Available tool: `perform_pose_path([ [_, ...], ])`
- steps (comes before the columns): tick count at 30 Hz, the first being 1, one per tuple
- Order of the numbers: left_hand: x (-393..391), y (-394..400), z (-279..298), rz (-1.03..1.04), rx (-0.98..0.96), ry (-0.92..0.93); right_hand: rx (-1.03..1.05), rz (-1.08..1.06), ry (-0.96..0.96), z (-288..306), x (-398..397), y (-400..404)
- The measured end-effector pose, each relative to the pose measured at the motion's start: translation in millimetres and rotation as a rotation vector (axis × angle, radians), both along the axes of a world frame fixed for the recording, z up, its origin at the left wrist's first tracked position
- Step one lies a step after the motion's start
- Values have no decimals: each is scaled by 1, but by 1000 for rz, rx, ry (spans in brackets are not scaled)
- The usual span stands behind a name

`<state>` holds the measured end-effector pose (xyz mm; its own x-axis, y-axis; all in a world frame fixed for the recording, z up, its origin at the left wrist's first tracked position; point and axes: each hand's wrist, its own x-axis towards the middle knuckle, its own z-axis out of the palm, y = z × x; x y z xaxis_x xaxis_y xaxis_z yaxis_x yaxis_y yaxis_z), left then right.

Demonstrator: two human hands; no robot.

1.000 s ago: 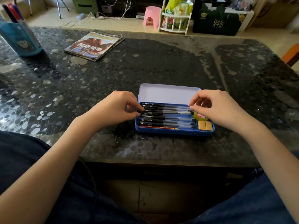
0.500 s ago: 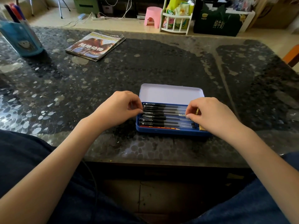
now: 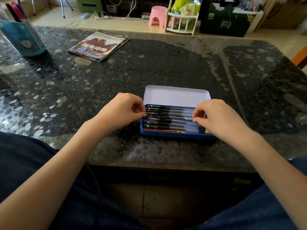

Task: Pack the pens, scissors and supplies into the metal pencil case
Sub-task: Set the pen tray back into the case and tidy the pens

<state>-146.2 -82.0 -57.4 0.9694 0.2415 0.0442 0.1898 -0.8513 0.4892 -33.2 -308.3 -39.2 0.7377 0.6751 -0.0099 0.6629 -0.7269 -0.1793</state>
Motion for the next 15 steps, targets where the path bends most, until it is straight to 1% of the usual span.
perform_pose_path([
  [5,-1,1,1,-2,-24,-9,11,-4,11,-2,0,1],
  [10,-1,-4,3,-40,-77,-90,81,-8,68,-2,6,-1],
  [13,0,-7,2,-111,-42,-86,119,-13,107,3,10,-4],
  [15,0,-7,1,-118,-18,-88,130,-24,127,9,14,-8],
])
